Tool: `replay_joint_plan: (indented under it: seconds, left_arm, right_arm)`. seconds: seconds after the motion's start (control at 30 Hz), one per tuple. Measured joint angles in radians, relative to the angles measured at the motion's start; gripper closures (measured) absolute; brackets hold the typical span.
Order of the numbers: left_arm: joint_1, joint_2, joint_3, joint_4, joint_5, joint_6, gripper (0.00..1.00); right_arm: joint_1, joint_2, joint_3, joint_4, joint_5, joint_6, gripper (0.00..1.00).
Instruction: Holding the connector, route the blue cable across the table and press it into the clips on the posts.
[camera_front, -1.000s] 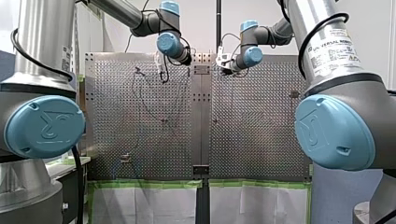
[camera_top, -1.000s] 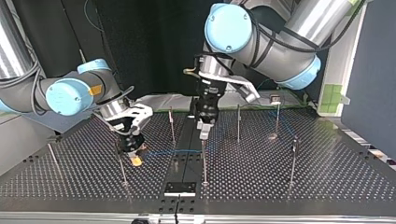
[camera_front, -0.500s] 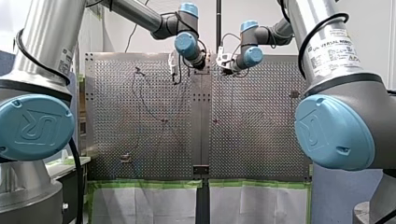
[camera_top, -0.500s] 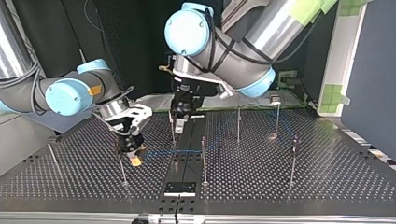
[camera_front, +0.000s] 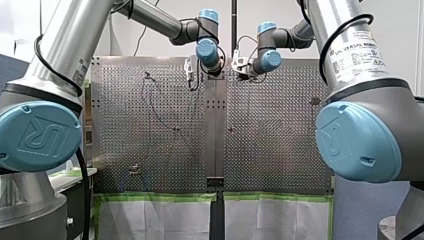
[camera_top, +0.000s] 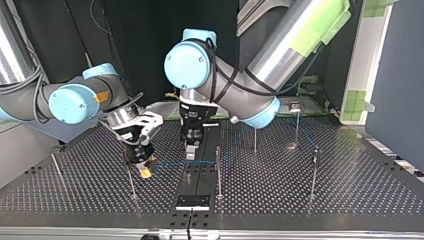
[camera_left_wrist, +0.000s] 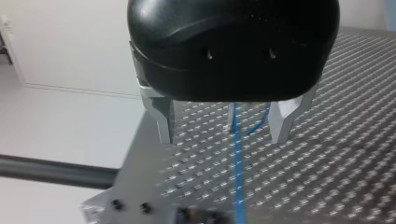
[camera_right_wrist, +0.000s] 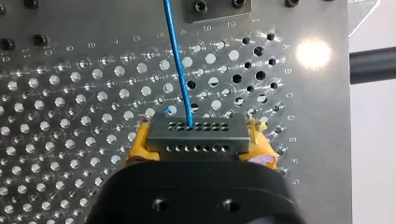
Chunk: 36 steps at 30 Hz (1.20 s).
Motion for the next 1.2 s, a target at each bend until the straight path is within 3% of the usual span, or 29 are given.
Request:
replay_joint_plan:
  seconds: [0.27,0.6,0.8,1.2]
  left_arm:
    - [0.027,-0.003,0.075,-0.006,0.03,-0.002,0.0]
    - [0.042,-0.024,0.083,-0.079,0.051,-0.005,0.0]
    - [0.043,-0.045,0.087,-0.063,0.05,-0.006,0.0]
    - [0.051,-0.154,0.185,-0.05,0.024,-0.015,0.0]
  right_arm:
    - [0.0,0.0,0.0,0.0,0.001,0.0,1.0]
    - [-0.002,0.0,0.0,0.0,0.001,0.0,1.0]
    - [-0.002,0.0,0.0,0.0,0.001,0.0,1.0]
    - [-0.002,0.001,0.0,-0.001,0.0,0.0,1.0]
